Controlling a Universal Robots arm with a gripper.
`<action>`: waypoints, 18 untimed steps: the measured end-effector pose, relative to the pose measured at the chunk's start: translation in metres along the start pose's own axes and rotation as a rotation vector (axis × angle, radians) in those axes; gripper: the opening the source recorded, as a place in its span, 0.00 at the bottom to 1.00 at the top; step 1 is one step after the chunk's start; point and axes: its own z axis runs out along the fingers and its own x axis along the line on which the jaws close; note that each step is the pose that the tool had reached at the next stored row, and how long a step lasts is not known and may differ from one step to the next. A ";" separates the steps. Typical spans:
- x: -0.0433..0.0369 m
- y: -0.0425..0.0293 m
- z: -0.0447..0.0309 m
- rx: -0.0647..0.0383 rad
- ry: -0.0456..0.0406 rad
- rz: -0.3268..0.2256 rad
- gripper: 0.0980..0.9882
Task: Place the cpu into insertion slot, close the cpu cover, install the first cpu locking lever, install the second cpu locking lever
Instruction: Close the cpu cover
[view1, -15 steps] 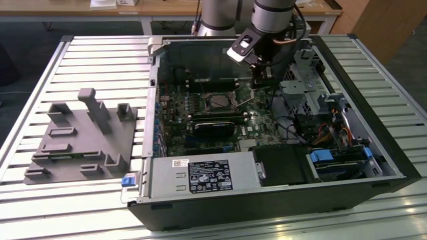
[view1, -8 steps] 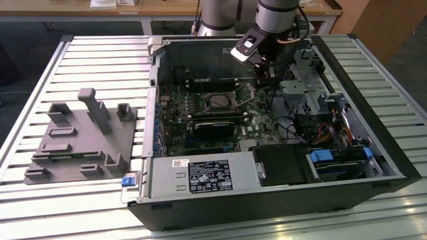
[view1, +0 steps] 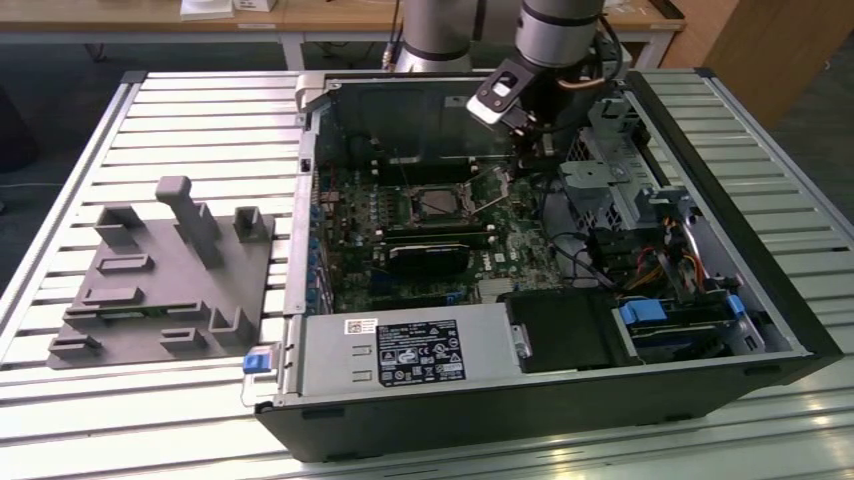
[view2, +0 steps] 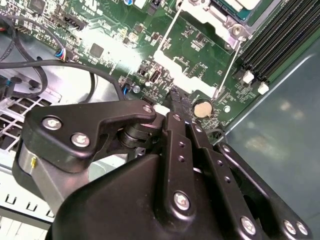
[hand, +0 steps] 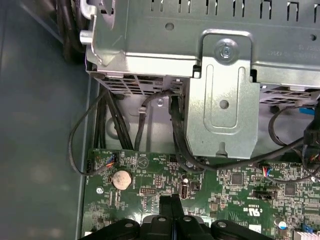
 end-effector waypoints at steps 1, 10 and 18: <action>0.0002 0.0005 0.0007 0.000 0.0000 0.000 0.01; 0.0016 0.0022 0.0086 0.003 -0.0004 0.001 0.01; 0.0019 -0.0048 0.0080 0.007 -0.0003 0.001 0.01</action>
